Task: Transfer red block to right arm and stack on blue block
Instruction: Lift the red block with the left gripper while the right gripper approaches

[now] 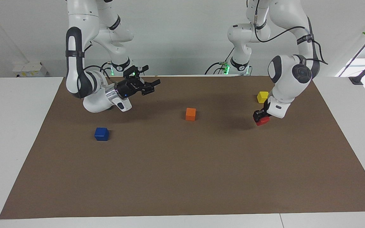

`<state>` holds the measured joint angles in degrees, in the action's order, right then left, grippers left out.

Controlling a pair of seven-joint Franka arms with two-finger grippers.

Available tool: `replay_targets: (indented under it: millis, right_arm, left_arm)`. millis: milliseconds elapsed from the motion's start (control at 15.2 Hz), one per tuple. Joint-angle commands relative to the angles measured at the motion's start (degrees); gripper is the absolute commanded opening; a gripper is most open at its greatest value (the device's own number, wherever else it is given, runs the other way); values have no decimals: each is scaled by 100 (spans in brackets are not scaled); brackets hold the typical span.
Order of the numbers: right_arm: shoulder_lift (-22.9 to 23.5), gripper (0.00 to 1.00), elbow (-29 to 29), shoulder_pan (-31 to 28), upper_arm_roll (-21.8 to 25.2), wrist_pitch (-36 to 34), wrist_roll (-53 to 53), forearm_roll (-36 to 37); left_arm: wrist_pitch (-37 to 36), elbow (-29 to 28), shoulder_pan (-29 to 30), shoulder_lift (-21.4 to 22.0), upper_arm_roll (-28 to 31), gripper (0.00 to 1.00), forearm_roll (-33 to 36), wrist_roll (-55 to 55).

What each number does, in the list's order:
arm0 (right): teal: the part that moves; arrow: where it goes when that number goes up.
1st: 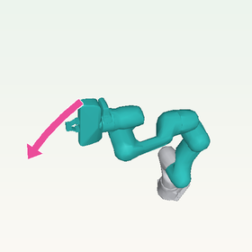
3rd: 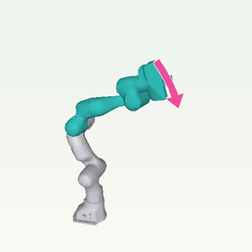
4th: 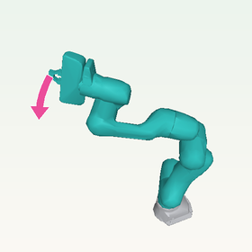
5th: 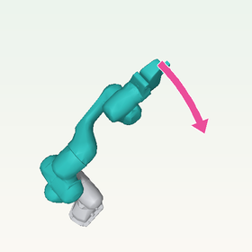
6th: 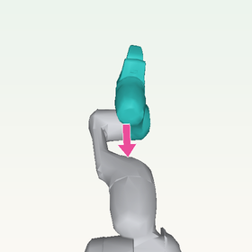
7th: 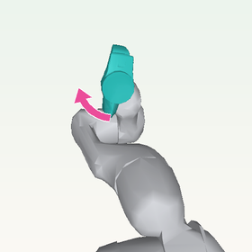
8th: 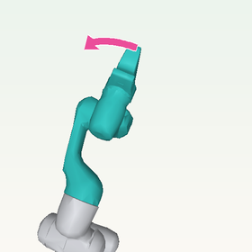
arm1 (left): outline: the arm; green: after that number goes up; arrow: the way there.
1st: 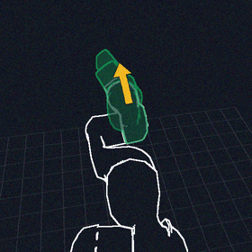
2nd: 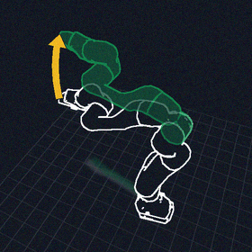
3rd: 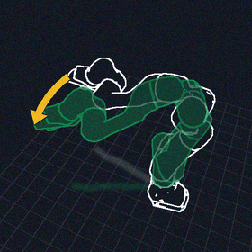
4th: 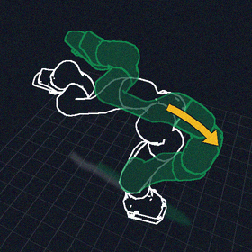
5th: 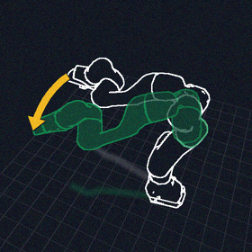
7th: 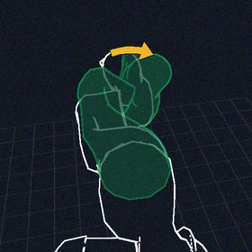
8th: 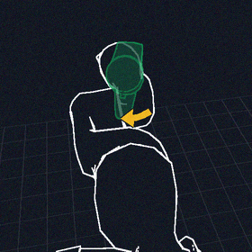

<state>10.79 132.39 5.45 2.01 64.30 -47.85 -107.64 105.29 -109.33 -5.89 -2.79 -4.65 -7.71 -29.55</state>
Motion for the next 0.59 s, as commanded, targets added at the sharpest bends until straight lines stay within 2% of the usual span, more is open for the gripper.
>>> replay_targets:
  millis: [0, 263, 394, 526]
  right_arm:
    - [-33, 100, 147, 342, 10, -49, -111, -739]
    - [143, 100, 235, 562, 1, -137, -102, -1013]
    - [405, 100, 235, 745, -25, -477, -84, -1371]
    - [573, 100, 235, 975, -25, -603, -75, -1567]
  left_arm:
    - [-1237, 947, -131, 505, -26, 0, -948, -1617]
    - [-1810, 975, -175, 1410, -684, 0, -1731, -3746]
    - [-1767, 853, -184, 1719, -1018, 0, -2284, -4678]
    - [-1400, 738, -184, 1816, -1265, 0, -2760, -5382]
